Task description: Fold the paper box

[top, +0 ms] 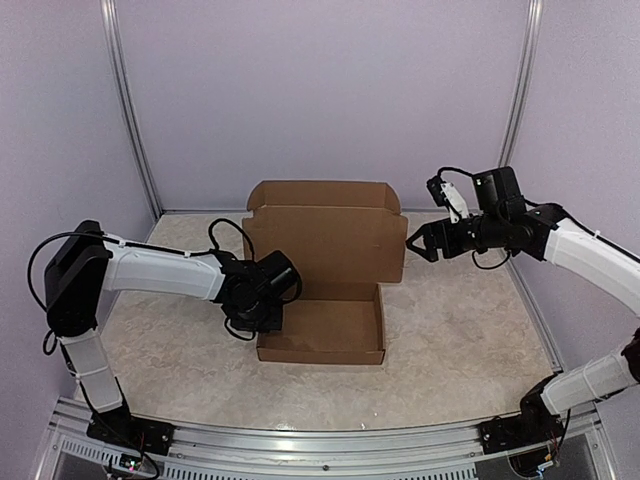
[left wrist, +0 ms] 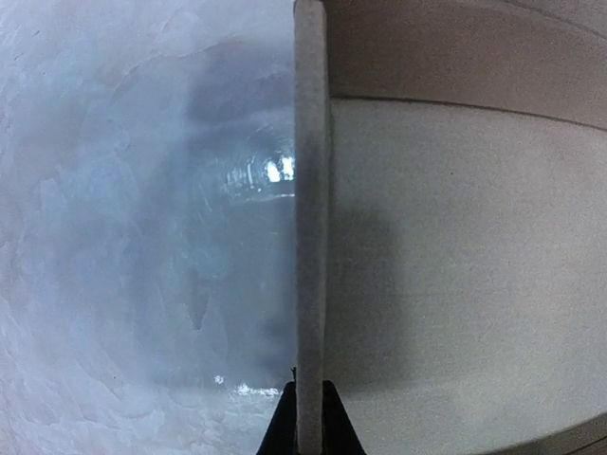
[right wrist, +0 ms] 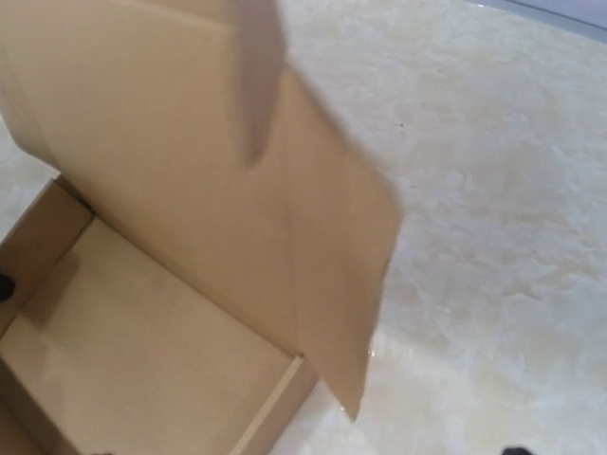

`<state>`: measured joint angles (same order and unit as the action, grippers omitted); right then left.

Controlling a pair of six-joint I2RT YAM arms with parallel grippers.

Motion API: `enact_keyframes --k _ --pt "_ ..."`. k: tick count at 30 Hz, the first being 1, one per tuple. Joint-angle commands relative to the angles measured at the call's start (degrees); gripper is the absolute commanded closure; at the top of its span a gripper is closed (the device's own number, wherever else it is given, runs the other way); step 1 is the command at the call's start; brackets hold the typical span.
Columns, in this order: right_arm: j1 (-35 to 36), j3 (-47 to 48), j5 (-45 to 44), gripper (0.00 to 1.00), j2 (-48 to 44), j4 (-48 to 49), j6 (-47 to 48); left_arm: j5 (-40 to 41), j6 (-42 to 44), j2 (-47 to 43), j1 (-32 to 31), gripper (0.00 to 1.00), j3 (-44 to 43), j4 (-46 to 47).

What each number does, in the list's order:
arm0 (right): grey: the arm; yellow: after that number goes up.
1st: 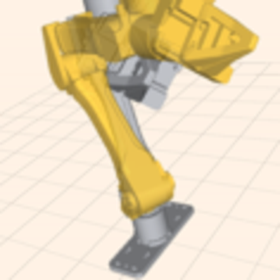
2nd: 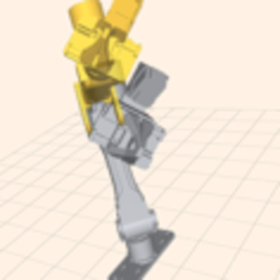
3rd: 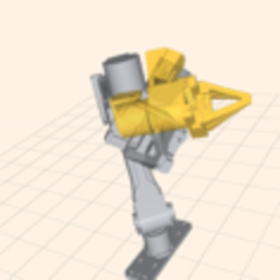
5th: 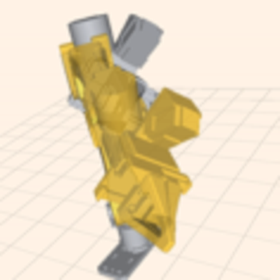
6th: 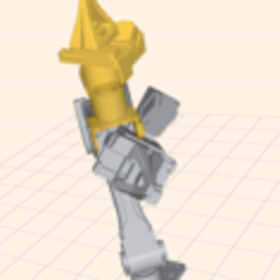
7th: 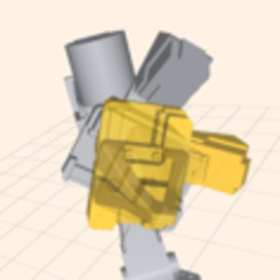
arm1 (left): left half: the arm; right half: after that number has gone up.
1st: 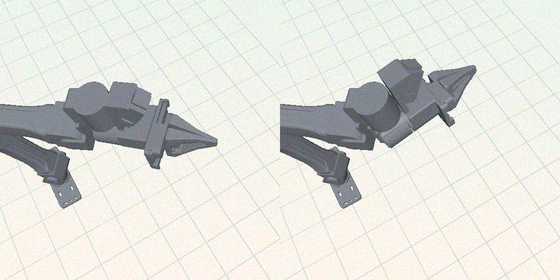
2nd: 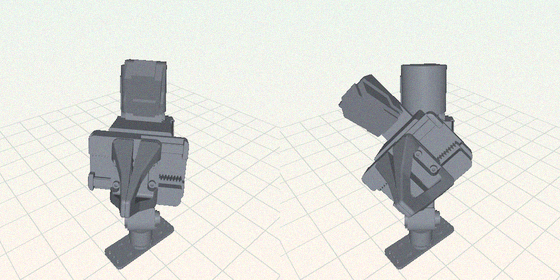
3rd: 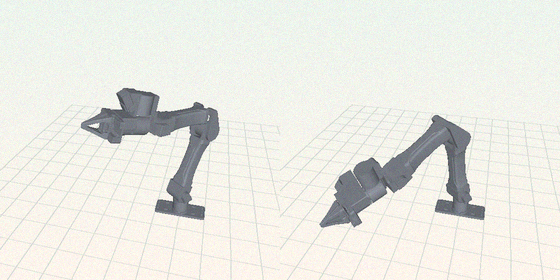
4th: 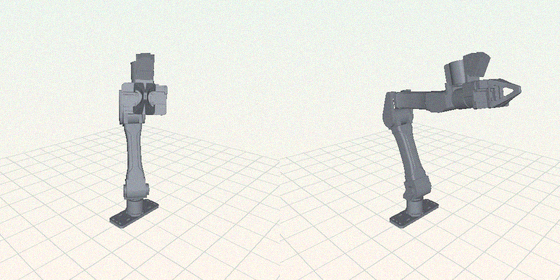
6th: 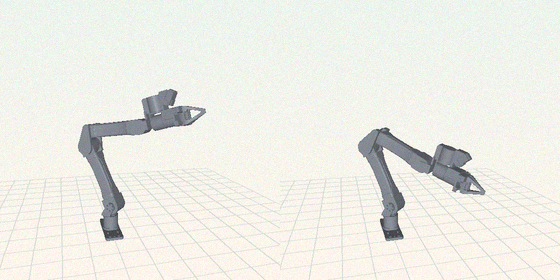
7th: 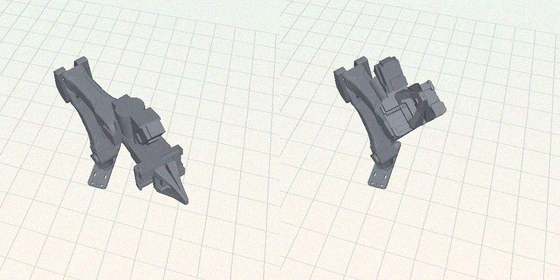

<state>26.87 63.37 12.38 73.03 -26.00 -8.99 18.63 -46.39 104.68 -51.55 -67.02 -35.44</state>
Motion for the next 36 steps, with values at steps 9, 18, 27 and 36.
enact_keyframes --k 9,18,27,36 --pt "-5.2 3.5 12.0 0.17 7.5 8.6 3.4 3.1 0.0 -4.3 -1.5 0.52 2.6 -0.8" --pt "-6.1 7.4 15.5 0.26 13.4 10.3 6.0 6.1 4.6 -13.3 -1.3 0.19 2.6 -2.3" --pt "-6.5 11.5 19.5 0.45 18.8 9.8 7.8 1.8 13.3 -24.3 4.4 0.01 5.6 -1.1" --pt "-6.6 12.3 22.5 0.76 21.2 9.1 8.3 -5.6 21.7 -35.5 12.8 0.01 5.9 1.4"
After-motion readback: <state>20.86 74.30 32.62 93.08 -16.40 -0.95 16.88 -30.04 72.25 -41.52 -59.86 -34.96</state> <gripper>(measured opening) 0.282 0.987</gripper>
